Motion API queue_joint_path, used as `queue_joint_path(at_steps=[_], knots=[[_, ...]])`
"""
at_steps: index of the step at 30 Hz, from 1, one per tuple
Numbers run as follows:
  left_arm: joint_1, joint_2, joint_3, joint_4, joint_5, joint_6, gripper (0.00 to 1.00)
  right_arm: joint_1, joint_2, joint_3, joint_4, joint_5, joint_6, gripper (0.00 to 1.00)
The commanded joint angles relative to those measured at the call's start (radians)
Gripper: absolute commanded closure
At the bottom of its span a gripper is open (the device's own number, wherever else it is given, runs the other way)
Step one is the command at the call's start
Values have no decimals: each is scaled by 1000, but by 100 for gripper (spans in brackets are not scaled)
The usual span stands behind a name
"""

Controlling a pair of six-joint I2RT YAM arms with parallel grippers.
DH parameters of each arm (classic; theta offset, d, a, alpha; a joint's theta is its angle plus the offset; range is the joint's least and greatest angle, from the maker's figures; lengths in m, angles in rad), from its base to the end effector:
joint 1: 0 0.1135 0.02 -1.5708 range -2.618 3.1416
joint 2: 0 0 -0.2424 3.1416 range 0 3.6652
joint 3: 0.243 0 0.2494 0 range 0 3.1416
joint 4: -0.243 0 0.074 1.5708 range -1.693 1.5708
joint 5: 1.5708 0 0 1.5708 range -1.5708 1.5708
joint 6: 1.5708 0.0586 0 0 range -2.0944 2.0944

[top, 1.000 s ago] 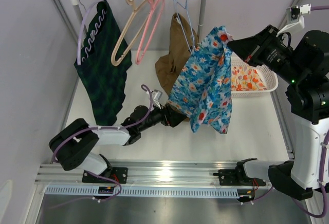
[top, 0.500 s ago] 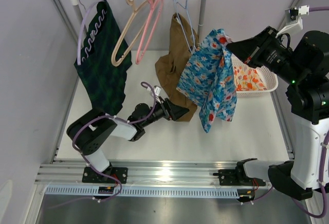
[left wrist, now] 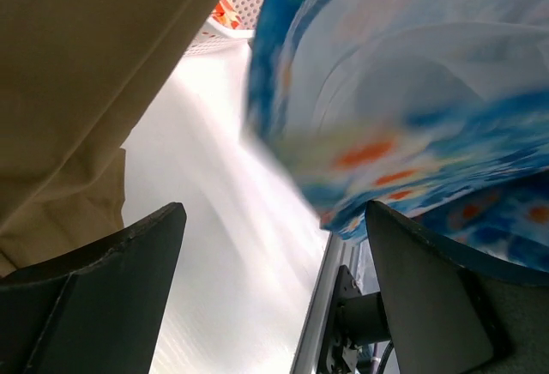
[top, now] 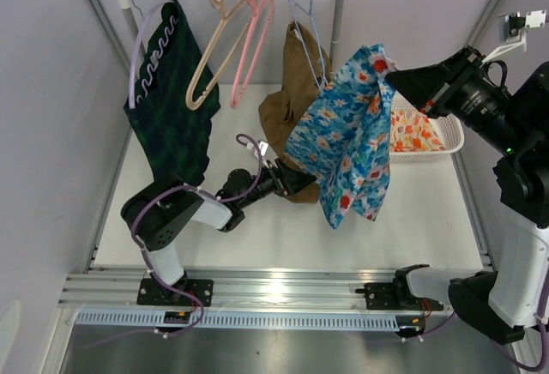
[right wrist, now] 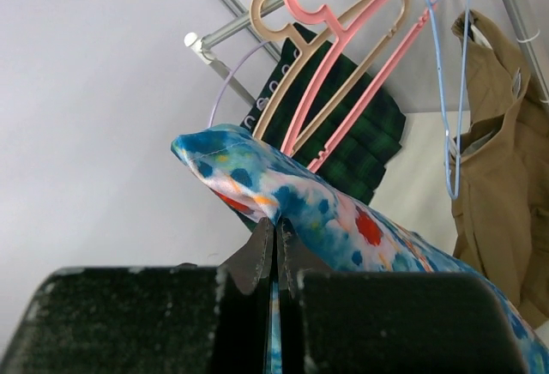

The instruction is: Place the skirt on the hanger

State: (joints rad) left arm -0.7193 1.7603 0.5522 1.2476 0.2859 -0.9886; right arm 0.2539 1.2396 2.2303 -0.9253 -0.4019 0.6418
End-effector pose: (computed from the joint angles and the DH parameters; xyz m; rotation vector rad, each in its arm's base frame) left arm 0.2432 -0.2350 0.1517 0.0246 1.7590 -1.5290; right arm 0.1407 0.0602 0.5865 -0.0323 1.5983 1.0090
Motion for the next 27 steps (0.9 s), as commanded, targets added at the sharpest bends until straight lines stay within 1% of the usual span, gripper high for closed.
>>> queue_joint_path(at_steps=[1, 5, 6, 7, 16, 18, 22, 27], knots=[[12, 13, 28, 306, 10, -54, 8, 4, -31, 8, 17, -23, 19, 100], [17, 31, 41, 413, 27, -116, 9, 4, -54, -24, 13, -14, 16, 100], [17, 36, 48, 467, 32, -128, 10, 4, -58, -29, 10, -12, 18, 100], [15, 39, 51, 478, 41, -149, 10, 4, -63, -34, 8, -6, 15, 100], [6, 39, 84, 478, 90, -165, 11, 4, -97, -75, 11, -8, 21, 100], [0, 34, 103, 477, 93, -159, 9, 4, -100, -78, 11, -9, 21, 100], [-6, 45, 162, 440, 101, -163, 7, 4, -115, -83, 23, -14, 36, 100], [-22, 36, 164, 408, 78, -140, 5, 2, -115, -72, 55, -49, 67, 100]])
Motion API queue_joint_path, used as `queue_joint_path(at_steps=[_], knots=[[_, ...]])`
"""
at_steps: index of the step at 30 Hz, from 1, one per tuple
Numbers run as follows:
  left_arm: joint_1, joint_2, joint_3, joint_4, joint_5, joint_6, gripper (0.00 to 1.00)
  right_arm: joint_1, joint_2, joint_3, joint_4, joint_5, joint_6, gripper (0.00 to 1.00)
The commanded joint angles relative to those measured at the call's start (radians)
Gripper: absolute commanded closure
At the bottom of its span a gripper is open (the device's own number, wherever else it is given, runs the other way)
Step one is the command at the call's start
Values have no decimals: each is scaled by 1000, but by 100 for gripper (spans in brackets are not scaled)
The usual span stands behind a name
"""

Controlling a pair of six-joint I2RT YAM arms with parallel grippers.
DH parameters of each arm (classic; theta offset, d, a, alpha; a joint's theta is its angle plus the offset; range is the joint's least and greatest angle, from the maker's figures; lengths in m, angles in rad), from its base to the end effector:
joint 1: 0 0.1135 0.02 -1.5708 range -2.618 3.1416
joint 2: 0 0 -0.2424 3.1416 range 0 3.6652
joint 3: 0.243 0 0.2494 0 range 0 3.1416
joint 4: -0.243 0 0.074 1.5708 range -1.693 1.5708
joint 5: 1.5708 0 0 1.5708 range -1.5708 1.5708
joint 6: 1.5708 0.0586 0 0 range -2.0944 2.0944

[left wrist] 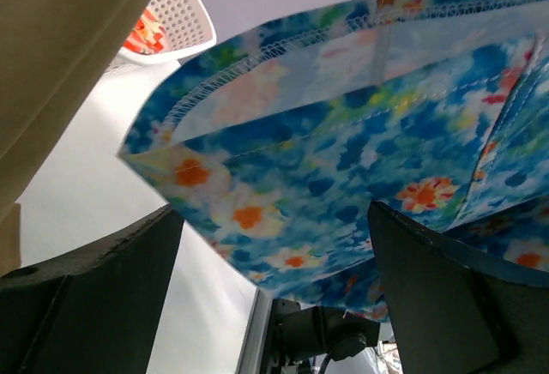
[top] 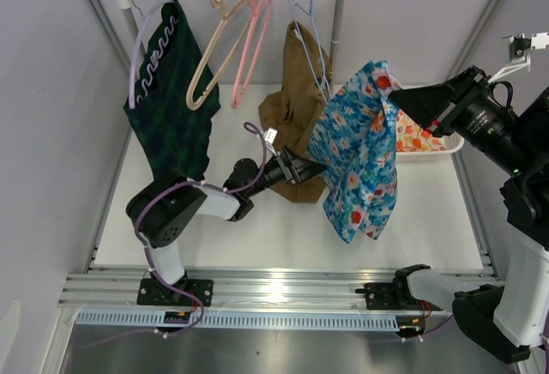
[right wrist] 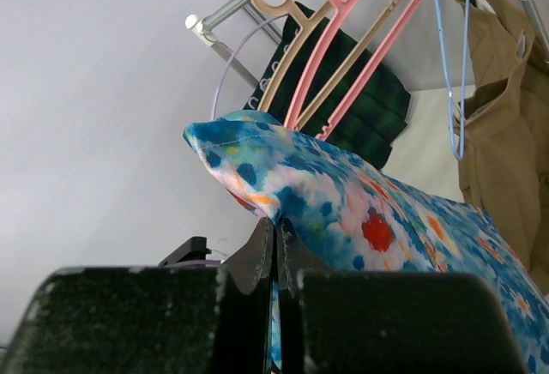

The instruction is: Place the skirt on the hanger

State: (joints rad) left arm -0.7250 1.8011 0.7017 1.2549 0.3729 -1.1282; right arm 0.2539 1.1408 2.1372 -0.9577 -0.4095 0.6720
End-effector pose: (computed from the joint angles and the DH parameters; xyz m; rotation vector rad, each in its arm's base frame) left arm 0.2596 -0.2585 0.1810 0.0262 1.6925 -1.7323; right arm 0.1178 0.0547 0.5746 -0.0058 1.6311 1.0364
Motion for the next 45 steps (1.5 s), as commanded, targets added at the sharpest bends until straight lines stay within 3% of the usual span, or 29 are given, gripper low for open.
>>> queue_joint_path(at_steps=[1, 10, 13, 16, 17, 18, 19, 20, 25, 26, 27, 28, 33, 38, 43, 45], knots=[[-20, -15, 21, 394, -9, 8, 5, 4, -16, 21, 96, -46, 41, 100], [-65, -163, 4, 285, -94, 107, 5, 4, -41, 20, 165, -106, 107, 100], [-68, -207, 7, 270, -111, 108, 14, 4, -59, 13, 160, -112, 116, 100], [-73, -268, 7, 242, -112, 120, 53, 4, -79, 10, 137, -103, 109, 100], [-79, -290, 2, 200, -112, 131, 71, 4, -85, 9, 117, -97, 103, 100], [-83, -317, -4, 161, -115, 145, 79, 4, -96, 7, 108, -83, 88, 100], [-88, -385, -8, 109, -124, 194, 94, 4, -105, -8, 99, -75, 81, 100], [-106, -428, -19, -7, -137, 227, 100, 2, -118, -23, 93, -69, 77, 100], [-178, -742, -62, -439, -362, 450, 100, 4, -235, -155, 79, -3, 37, 100], [-215, -858, -54, -554, -437, 485, 100, 4, -252, -193, 51, 15, 25, 100], [-232, -906, -7, -771, -495, 513, 100, 2, -269, -212, 37, 35, 11, 100], [-243, -948, 4, -866, -582, 539, 100, 4, -289, -235, 22, 52, 0, 100], [-263, -1121, 94, -1358, -727, 518, 100, 2, -438, -545, 49, 110, -12, 100], [-263, -1117, 119, -1531, -834, 487, 100, 4, -512, -804, 149, 195, -15, 100], [-243, -943, 142, -1620, -943, 433, 100, 2, -492, -1067, 307, 268, -9, 100], [-203, -889, 130, -1620, -922, 407, 100, 2, -472, -1140, 358, 302, -2, 100]])
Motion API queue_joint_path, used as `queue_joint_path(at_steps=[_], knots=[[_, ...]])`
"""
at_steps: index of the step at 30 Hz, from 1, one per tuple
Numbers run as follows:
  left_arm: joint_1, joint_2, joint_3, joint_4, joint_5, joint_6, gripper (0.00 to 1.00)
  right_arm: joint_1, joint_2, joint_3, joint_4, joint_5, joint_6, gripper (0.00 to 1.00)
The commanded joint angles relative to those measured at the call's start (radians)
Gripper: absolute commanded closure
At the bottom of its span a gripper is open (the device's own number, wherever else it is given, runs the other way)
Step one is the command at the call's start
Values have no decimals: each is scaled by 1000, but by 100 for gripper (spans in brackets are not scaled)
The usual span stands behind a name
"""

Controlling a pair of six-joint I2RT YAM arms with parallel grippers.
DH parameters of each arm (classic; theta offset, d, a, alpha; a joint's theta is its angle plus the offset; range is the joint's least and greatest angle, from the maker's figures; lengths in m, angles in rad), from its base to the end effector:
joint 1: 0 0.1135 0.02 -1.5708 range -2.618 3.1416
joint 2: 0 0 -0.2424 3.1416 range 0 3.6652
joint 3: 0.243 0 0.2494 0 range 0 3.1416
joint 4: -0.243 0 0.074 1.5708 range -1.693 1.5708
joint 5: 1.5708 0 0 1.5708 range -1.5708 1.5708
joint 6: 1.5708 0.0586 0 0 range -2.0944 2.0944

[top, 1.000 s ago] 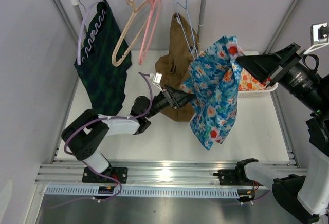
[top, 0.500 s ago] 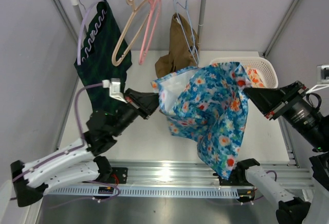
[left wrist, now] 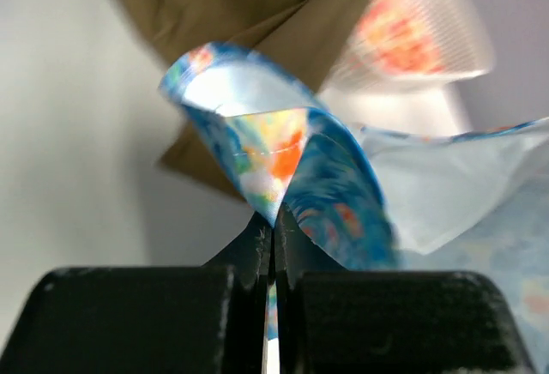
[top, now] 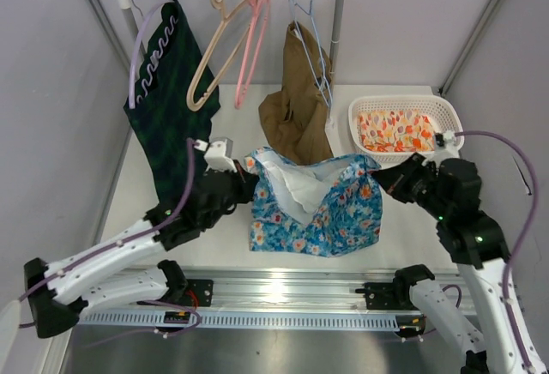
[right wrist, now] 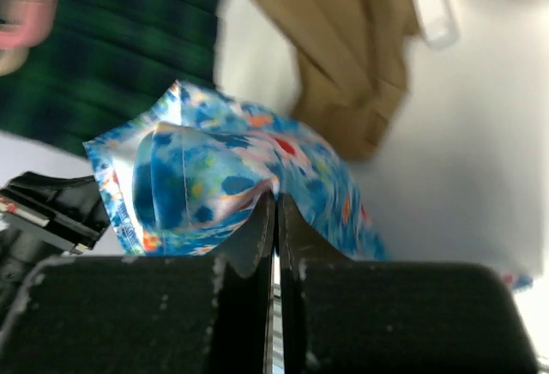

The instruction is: Place the skirt on the hanger

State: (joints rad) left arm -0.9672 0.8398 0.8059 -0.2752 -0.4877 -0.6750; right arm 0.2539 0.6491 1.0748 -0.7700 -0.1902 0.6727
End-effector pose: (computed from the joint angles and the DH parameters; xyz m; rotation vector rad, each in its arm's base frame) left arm 0.1486 -0.1671 0.3075 -0.0639 1.8981 -0.6821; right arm 0.1389 0.0475 0.3702 0.2827 1.9724 0.7949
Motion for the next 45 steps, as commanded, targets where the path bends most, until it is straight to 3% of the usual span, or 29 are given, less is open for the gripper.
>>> queue_joint_path(at_steps=[1, 6, 11, 12, 14, 17, 20, 26, 31, 38, 45], knots=[[86, 99, 21, -87, -52, -54, 100, -2, 50, -143, 220, 110, 2, 100], [241, 284, 9, -3, 58, -28, 100, -97, 184, -306, 412, 72, 41, 100], [363, 433, 88, 57, 168, 34, 100, -209, 370, -329, 587, 11, 47, 99], [373, 500, 107, 48, 181, 40, 100, -235, 404, -320, 600, 6, 45, 90], [387, 559, 177, 37, 198, 58, 99, -243, 513, -293, 626, -28, 35, 82], [397, 646, 245, 27, 205, 71, 89, -274, 630, -237, 638, -34, 18, 63], [403, 691, 269, 22, 204, 86, 68, -278, 696, -199, 650, -29, -4, 42], [403, 615, 219, 76, 221, 152, 30, -286, 663, -170, 600, 11, -36, 31], [401, 526, 170, 48, 268, 175, 30, -286, 575, -170, 546, 3, -48, 32], [338, 280, 13, 28, 302, 193, 33, -257, 393, -193, 450, 27, -96, 33], [160, 52, 124, -140, 241, 229, 37, -202, 265, -223, 399, -3, -96, 33]])
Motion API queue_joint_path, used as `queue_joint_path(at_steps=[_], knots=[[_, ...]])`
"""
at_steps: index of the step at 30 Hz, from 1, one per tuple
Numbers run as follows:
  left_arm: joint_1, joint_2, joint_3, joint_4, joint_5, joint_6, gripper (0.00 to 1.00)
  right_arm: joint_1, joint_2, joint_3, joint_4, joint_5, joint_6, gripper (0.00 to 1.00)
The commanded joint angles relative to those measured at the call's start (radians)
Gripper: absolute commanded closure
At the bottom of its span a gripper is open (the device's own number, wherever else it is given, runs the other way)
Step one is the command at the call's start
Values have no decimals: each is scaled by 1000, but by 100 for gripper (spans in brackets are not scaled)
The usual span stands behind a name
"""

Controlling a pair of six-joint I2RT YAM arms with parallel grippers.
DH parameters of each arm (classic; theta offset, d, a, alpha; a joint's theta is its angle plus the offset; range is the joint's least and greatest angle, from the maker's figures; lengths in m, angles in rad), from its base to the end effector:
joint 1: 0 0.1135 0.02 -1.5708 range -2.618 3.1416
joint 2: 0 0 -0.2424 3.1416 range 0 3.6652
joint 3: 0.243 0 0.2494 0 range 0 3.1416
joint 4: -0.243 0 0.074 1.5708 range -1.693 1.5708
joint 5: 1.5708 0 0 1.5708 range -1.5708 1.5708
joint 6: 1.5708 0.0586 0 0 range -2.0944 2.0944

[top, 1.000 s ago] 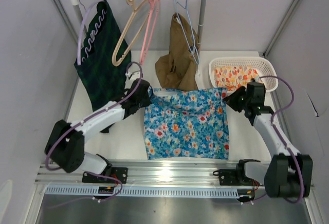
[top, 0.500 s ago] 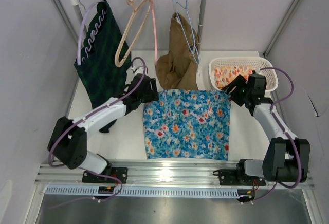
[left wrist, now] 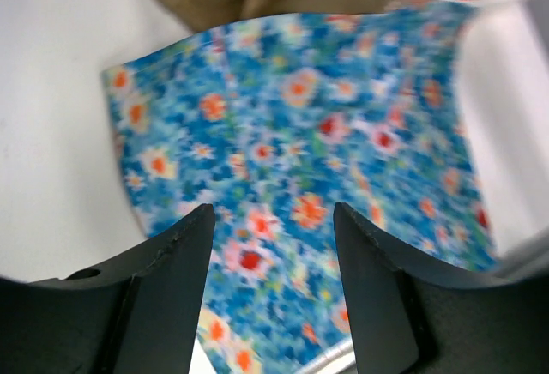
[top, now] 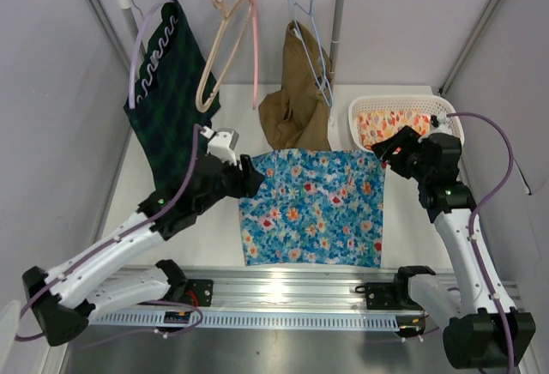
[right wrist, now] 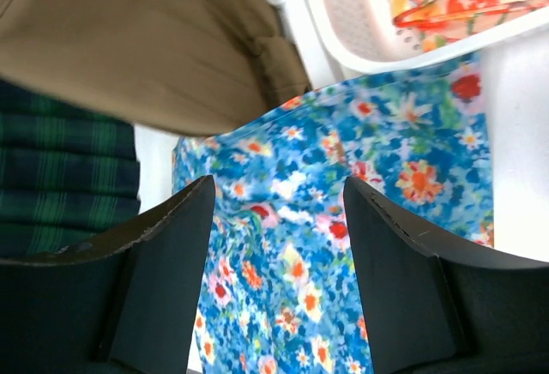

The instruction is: Place the skirt on the hanger

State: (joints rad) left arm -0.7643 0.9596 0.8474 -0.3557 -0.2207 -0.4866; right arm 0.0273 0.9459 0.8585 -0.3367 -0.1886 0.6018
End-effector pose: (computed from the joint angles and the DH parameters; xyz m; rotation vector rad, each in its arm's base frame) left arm 0.1859 -0.1605 0.2854 0.1467 2.0677 -0.5590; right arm 0.2441 0.0177 0.2946 0.4568 1.9842 0.5888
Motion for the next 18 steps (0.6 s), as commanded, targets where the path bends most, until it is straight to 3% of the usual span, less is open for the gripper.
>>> queue_joint_path(at_steps=[1, 10, 18], knots=[[-49, -97, 146, -98, -22, 40, 38, 26, -42, -6, -41, -2, -27, 33], [-73, -70, 472, -77, -37, 130, 37, 51, -87, 5, -59, -18, -34, 34], [-55, 241, 853, 38, -204, 373, 28, 60, -91, 11, -58, -29, -34, 35]])
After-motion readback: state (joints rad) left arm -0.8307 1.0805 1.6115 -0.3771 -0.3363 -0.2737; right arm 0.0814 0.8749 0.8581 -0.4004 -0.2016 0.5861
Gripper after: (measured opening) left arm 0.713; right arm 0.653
